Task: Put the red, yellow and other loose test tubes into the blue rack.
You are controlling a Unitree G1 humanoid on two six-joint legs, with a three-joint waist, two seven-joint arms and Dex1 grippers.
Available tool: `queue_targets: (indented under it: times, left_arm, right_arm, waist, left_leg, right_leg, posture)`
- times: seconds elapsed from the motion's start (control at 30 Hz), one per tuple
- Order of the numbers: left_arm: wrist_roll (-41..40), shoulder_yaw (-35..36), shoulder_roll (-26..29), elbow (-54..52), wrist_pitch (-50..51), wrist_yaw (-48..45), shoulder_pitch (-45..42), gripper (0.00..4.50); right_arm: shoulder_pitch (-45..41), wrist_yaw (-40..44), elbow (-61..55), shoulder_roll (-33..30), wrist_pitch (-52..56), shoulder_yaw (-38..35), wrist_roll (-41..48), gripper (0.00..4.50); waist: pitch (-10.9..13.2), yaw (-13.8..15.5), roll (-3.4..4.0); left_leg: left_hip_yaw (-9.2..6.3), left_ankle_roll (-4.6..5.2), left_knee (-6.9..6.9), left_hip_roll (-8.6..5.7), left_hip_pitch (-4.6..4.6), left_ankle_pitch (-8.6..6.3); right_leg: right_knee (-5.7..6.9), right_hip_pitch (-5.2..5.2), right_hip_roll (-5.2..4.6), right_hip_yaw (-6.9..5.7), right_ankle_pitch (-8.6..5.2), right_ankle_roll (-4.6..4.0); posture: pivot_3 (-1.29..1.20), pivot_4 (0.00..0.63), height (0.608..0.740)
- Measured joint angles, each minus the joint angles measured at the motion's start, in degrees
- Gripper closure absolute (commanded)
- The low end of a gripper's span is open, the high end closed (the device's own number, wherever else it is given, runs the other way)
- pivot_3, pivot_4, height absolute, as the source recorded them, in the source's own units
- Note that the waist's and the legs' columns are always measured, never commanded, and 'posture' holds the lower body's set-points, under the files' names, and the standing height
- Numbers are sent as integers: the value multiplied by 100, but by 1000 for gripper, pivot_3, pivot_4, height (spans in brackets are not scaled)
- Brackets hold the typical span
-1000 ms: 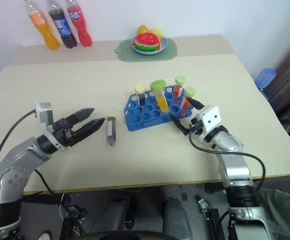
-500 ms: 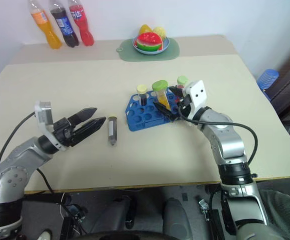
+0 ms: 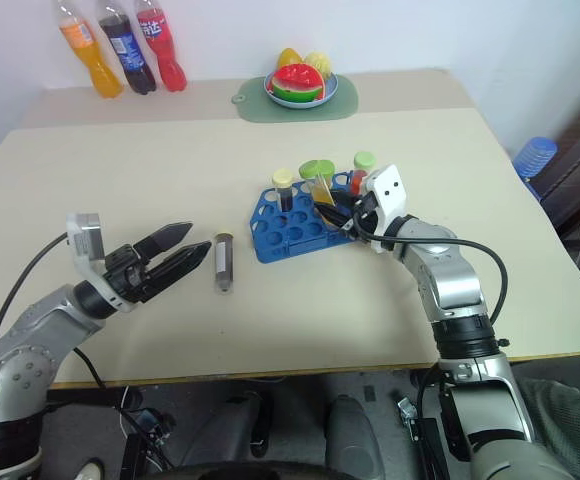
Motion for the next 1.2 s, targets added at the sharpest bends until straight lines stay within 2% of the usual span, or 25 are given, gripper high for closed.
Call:
queue_targets:
  times: [0.33,0.37,0.47,0.8,1.2]
  left_arm:
    - [-2,-2,-14,5,-24,20,-47,0]
    - [-2,-4,-14,11,-24,20,-63,0]
    - [-2,-5,-15,13,-25,20,-90,0]
    - [-3,-4,-63,12,-25,24,-74,0]
    - [-4,-4,-66,160,-28,28,-261,0]
  right_arm:
    - [178,-111,-153,0,-133,-24,-18,2872]
    - [168,-110,-150,-1,-131,-22,-22,3265]
    - [121,-100,-130,-6,-121,-19,-30,3700]
    - [354,-170,-279,-24,-200,-161,30,3703]
    - [1160,-767,-486,399,-1188,-393,-119,3703]
  waist:
    - [0,3,0]
    - [0,4,0]
    - [0,0,-1]
    - [1,23,-1]
    - [1,15,-2]
  left_leg:
    - [0,0,0,0,0,0]
    - [0,0,0,0,0,0]
    - [0,0,0,0,0,0]
    - [-2,0,-2,-1,0,0]
    - [-4,0,-4,-1,0,0]
  right_leg:
    - [-2,1,0,0,0,0]
    - [-2,1,0,0,0,0]
    - [-3,1,0,0,0,0]
    - [-12,7,0,-3,0,0]
    - [-14,8,2,-4,0,1]
  posture:
    - [0,150,740]
    - [0,150,740]
    - [0,150,740]
    - [0,150,740]
    - [0,150,740]
